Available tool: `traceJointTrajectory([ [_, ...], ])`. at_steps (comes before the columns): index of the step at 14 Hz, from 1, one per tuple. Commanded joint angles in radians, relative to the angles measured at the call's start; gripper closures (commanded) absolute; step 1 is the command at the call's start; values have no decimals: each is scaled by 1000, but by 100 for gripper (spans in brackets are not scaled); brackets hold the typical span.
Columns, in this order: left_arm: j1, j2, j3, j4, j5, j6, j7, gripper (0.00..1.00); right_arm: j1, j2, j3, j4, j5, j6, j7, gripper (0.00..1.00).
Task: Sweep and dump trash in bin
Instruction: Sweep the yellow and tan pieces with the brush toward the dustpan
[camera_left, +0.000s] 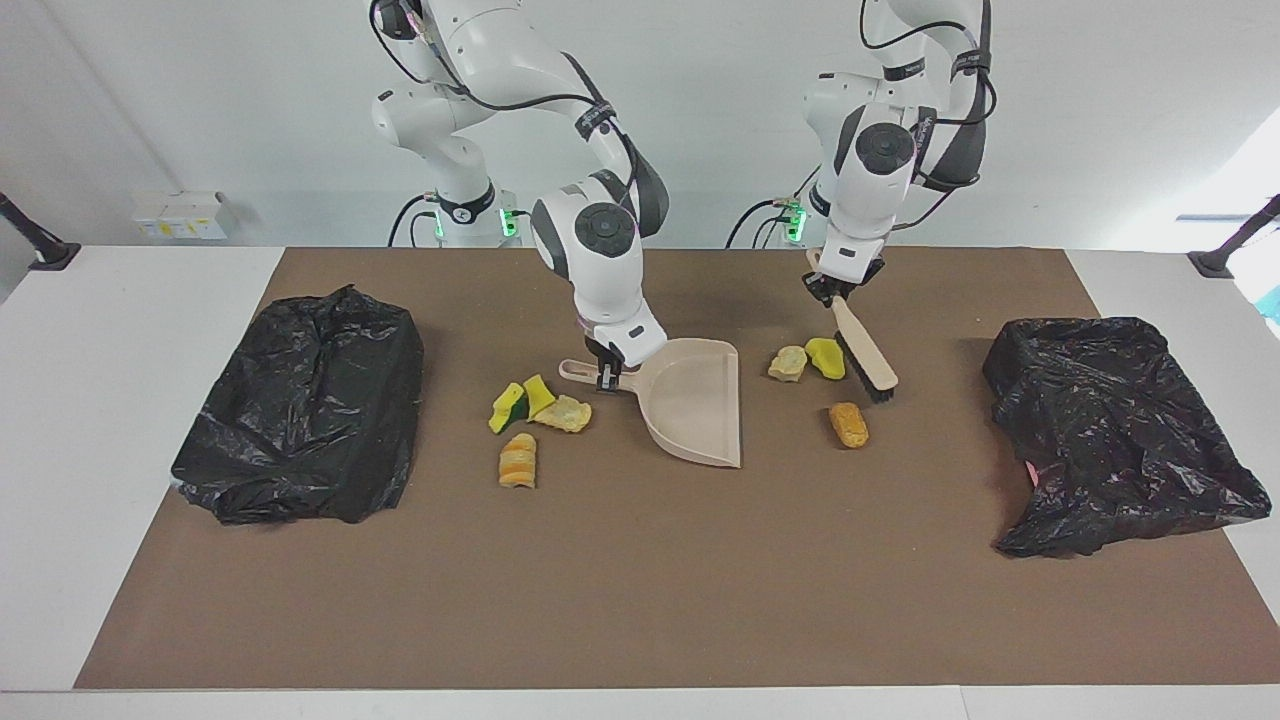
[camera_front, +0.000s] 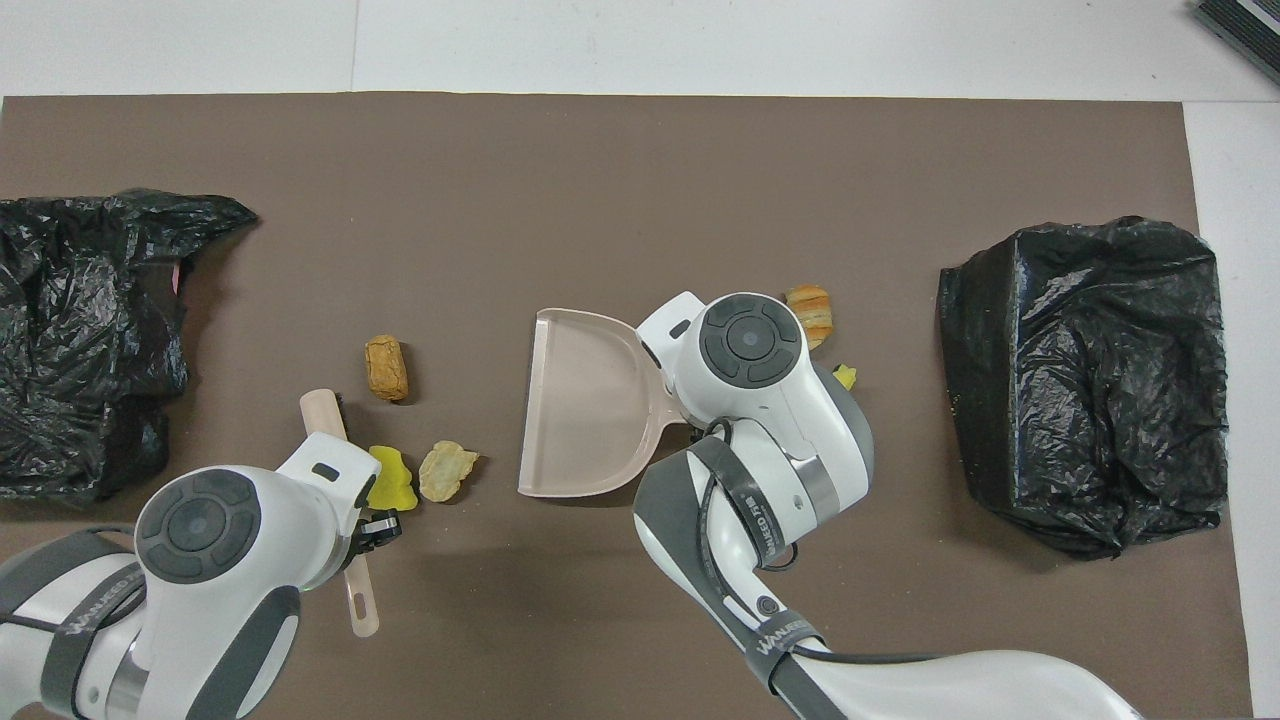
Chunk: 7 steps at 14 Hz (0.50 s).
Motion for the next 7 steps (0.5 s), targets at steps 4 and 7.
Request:
traceJointTrajectory([
  [4, 6, 27, -14, -25, -32, 112, -25, 100, 6, 9, 1, 3, -37, -8, 25, 100],
  [7, 3, 126, -14, 96, -76, 109, -23, 100, 12, 7, 1, 8, -74, -18, 25, 100],
])
